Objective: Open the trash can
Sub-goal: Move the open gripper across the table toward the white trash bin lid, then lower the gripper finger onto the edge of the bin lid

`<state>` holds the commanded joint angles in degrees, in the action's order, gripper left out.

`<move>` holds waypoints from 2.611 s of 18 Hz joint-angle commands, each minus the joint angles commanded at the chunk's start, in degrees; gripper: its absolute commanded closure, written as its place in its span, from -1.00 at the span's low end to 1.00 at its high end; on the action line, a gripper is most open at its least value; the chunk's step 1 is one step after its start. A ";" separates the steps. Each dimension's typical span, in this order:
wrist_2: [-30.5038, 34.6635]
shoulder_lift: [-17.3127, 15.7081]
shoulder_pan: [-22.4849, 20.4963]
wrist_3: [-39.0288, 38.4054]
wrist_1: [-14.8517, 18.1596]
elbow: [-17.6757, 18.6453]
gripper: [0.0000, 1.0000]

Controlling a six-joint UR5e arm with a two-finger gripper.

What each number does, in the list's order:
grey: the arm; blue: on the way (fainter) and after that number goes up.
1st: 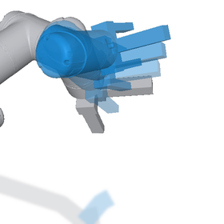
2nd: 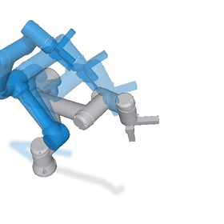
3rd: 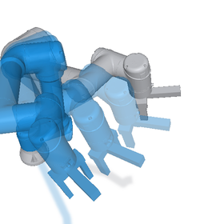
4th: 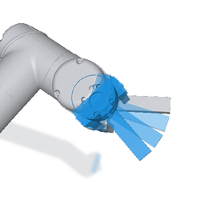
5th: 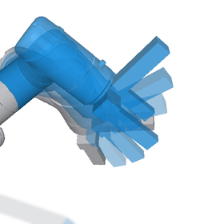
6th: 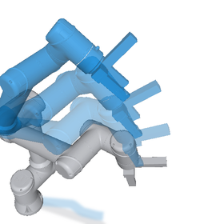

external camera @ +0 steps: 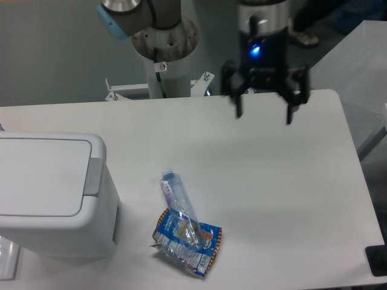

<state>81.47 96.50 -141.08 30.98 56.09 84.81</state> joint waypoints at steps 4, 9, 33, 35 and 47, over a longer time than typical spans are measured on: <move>-0.61 0.71 3.87 -14.43 -1.33 -0.09 -1.00; -0.79 2.02 7.57 -21.99 -1.33 0.00 -1.00; -3.34 5.10 13.90 -34.32 -4.49 1.93 -1.00; -3.43 5.10 13.91 -34.32 -4.49 2.02 -1.00; -3.43 5.37 14.52 -34.32 -4.49 2.64 -1.00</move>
<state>78.05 101.87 -126.56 -3.34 51.59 87.45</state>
